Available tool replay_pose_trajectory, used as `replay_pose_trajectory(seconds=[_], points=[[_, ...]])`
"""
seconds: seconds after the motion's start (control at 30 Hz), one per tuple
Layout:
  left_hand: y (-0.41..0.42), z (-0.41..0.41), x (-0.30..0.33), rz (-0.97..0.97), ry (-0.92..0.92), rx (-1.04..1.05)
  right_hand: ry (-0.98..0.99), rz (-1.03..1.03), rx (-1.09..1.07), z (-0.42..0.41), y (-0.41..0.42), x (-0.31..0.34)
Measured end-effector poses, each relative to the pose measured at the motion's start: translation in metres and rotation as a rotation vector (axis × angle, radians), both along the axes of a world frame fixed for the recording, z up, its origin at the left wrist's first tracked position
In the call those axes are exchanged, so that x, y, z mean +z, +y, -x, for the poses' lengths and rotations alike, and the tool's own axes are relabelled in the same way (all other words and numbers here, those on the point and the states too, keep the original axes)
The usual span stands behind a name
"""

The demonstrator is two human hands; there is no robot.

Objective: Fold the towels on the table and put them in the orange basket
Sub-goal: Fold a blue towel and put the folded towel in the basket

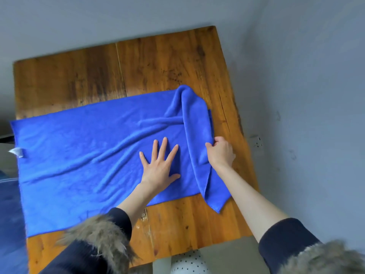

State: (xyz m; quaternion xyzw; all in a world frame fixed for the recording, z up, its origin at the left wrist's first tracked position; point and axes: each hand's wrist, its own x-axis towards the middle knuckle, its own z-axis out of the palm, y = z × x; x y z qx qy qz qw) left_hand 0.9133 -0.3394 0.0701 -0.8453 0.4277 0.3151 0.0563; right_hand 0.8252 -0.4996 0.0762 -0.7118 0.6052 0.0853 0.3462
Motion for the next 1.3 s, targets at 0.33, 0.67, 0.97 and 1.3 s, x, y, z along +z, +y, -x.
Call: replay_pose_trajectory(seconds=[0.33, 0.67, 0.97, 1.3], points=[[-0.006, 0.002, 0.007, -0.032, -0.020, 0.029, -0.194, 0.044, -0.237, 0.023, -0.085, 0.022], [-0.058, 0.009, 0.015, 0.464, 0.177, 0.437, -0.504, -0.095, -0.107, 0.026, -0.088, 0.025], [-0.098, 0.036, 0.017, 0.388, 0.762, 1.055, -0.499, -0.319, 0.015, 0.014, -0.073, 0.018], [-0.124, 0.038, 0.009, 0.311, 0.451, 0.936, -0.357, -0.166, -0.153, -0.018, -0.097, 0.011]])
